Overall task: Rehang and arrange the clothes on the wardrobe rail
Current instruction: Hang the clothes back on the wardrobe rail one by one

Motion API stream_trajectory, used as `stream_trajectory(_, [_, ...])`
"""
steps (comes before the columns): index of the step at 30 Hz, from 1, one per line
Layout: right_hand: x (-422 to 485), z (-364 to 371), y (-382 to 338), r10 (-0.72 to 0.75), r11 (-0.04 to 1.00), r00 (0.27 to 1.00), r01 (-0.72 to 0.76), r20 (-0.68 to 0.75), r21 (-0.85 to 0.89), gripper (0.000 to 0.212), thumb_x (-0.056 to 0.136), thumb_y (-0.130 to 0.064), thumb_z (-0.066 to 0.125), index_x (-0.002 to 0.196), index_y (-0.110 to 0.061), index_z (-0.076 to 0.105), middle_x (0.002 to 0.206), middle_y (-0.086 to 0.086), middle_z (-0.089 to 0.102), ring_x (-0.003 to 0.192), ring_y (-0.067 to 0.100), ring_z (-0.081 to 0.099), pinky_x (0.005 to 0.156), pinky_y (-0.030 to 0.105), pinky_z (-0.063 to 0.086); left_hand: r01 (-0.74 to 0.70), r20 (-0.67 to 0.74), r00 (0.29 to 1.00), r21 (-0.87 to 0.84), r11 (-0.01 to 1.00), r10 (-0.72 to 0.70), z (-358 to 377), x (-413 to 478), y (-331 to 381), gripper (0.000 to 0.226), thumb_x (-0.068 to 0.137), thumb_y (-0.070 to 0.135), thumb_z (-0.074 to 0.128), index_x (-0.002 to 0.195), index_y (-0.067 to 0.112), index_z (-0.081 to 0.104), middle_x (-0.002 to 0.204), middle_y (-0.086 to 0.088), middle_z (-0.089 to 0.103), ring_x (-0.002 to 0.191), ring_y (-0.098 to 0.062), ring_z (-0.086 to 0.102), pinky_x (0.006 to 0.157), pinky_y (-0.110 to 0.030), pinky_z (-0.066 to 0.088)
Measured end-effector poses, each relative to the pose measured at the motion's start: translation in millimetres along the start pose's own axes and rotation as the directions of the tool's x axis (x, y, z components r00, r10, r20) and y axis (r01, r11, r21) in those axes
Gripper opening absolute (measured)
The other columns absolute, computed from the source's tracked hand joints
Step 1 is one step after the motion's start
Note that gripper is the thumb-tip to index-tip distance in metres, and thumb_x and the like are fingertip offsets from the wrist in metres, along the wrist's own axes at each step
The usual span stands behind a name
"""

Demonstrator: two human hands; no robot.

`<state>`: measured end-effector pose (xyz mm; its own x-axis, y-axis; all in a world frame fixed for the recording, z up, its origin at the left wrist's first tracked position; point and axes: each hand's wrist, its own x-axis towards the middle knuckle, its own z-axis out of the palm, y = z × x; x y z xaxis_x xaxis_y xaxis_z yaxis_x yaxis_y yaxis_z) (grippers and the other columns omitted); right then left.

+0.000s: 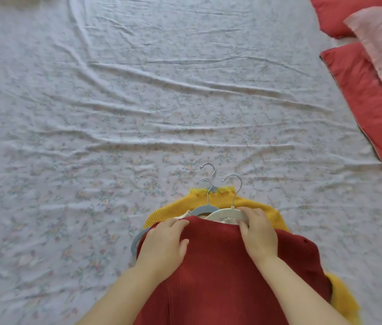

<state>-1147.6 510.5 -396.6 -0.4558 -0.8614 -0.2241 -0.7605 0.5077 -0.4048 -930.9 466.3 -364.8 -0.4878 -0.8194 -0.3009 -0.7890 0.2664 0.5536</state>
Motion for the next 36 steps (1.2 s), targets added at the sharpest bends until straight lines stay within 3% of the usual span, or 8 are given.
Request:
stream_trajectory(6, [-76.8, -78.9, -40.8, -0.190, 0.975, 0.972, 0.204, -0.142, 0.091, 0.046, 0.070, -0.009, 0.079, 0.102, -0.038, 0.064, 0.084, -0.017, 0.057, 0.076, 0.006, 0.054, 0.050, 0.018, 0.041, -0.198, -0.198, 0.963, -0.066, 0.978, 0.181, -38.0, -26.2, 60.5, 0.050, 0.070, 0.030, 0.070, 0.118, 0.019, 0.059, 0.107, 0.004, 0.064, 0.099, -0.016, 0.060, 0.089, -0.025, 0.040])
stream_trajectory(11, [-139.9, -130.2, -69.0, -0.233, 0.956, 0.955, 0.259, -0.184, 0.135, 0.065, 0.060, -0.015, 0.086, 0.109, -0.042, 0.054, 0.099, -0.017, 0.052, 0.077, 0.002, 0.053, 0.047, 0.013, 0.040, -0.250, -0.248, 0.946, -0.160, 0.955, 0.206, -67.5, -78.1, 89.3, 0.031, 0.076, 0.038, 0.051, 0.106, 0.033, 0.060, 0.097, 0.016, 0.069, 0.092, -0.002, 0.059, 0.085, -0.011, 0.036])
stream_trajectory(16, [-175.8, -166.2, -94.7, -0.413, 0.893, 0.892, 0.436, -0.184, 0.108, 0.052, 0.063, -0.028, 0.076, 0.108, -0.040, 0.052, 0.104, -0.018, 0.051, 0.076, 0.001, 0.054, 0.054, 0.009, 0.040, -0.111, -0.283, 0.959, -0.322, 0.940, 0.017, -97.0, -145.2, 102.1, 0.041, 0.074, 0.050, 0.042, 0.115, 0.054, 0.039, 0.090, 0.032, 0.064, 0.096, 0.007, 0.053, 0.073, -0.003, 0.038])
stream_trajectory(20, [-186.7, -177.8, -114.9, -0.578, 0.785, 0.771, 0.615, -0.266, 0.074, 0.044, 0.070, -0.029, 0.062, 0.110, -0.043, 0.052, 0.102, -0.029, 0.051, 0.075, 0.002, 0.056, 0.064, 0.001, 0.036, -0.033, -0.405, 0.902, -0.404, 0.914, -0.147, -120.3, -196.7, 106.5, 0.053, 0.079, 0.033, 0.064, 0.092, 0.079, 0.040, 0.085, 0.056, 0.047, 0.084, 0.022, 0.051, 0.072, 0.000, 0.037])
stream_trajectory(26, [-224.9, -175.7, -170.5, -0.886, 0.456, 0.464, 0.875, 0.011, -0.165, 0.063, 0.078, -0.033, 0.060, 0.130, -0.049, 0.029, 0.079, -0.027, 0.058, 0.063, -0.012, 0.052, 0.054, 0.000, 0.038, 0.132, -0.602, 0.647, -0.517, 0.846, -0.468, -145.5, -303.7, 90.2, 0.070, 0.077, 0.015, 0.072, 0.084, 0.079, 0.044, 0.091, 0.053, 0.050, 0.088, 0.017, 0.054, 0.076, -0.004, 0.041])
stream_trajectory(29, [-254.4, -165.9, -220.0, -0.972, 0.228, 0.224, 0.973, -0.077, -0.048, 0.080, 0.051, -0.006, 0.086, 0.119, -0.037, 0.058, 0.072, -0.011, 0.061, 0.044, 0.008, 0.050, 0.039, 0.017, 0.040, 0.163, -0.689, 0.480, -0.538, 0.827, -0.543, -158.1, -365.5, 79.8, 0.066, 0.077, 0.013, 0.073, 0.095, 0.070, 0.046, 0.082, 0.041, 0.061, 0.087, 0.013, 0.058, 0.079, -0.008, 0.045])
stream_trajectory(31, [-288.6, -162.8, -258.1, -0.992, 0.064, 0.061, 0.998, -0.109, -0.026, 0.079, 0.052, -0.009, 0.088, 0.119, -0.034, 0.054, 0.069, -0.009, 0.061, 0.039, 0.010, 0.047, 0.031, 0.021, 0.036, 0.187, -0.739, 0.344, -0.551, 0.814, -0.579, -166.5, -410.5, 69.6, 0.064, 0.076, 0.011, 0.073, 0.099, 0.065, 0.048, 0.080, 0.030, 0.065, 0.082, 0.009, 0.061, 0.078, -0.010, 0.046])
stream_trajectory(36, [-390.6, -140.7, -342.2, -0.990, -0.137, -0.140, 0.983, 0.017, 0.125, 0.095, 0.044, -0.014, 0.092, 0.124, -0.035, 0.047, 0.077, -0.013, 0.058, 0.042, 0.004, 0.050, 0.030, 0.019, 0.038, 0.252, -0.834, 0.000, -0.534, 0.807, -0.552, -182.7, -529.3, 45.1, 0.041, 0.077, 0.016, 0.063, 0.110, 0.039, 0.058, 0.090, 0.032, 0.062, 0.082, 0.010, 0.059, 0.076, -0.005, 0.043])
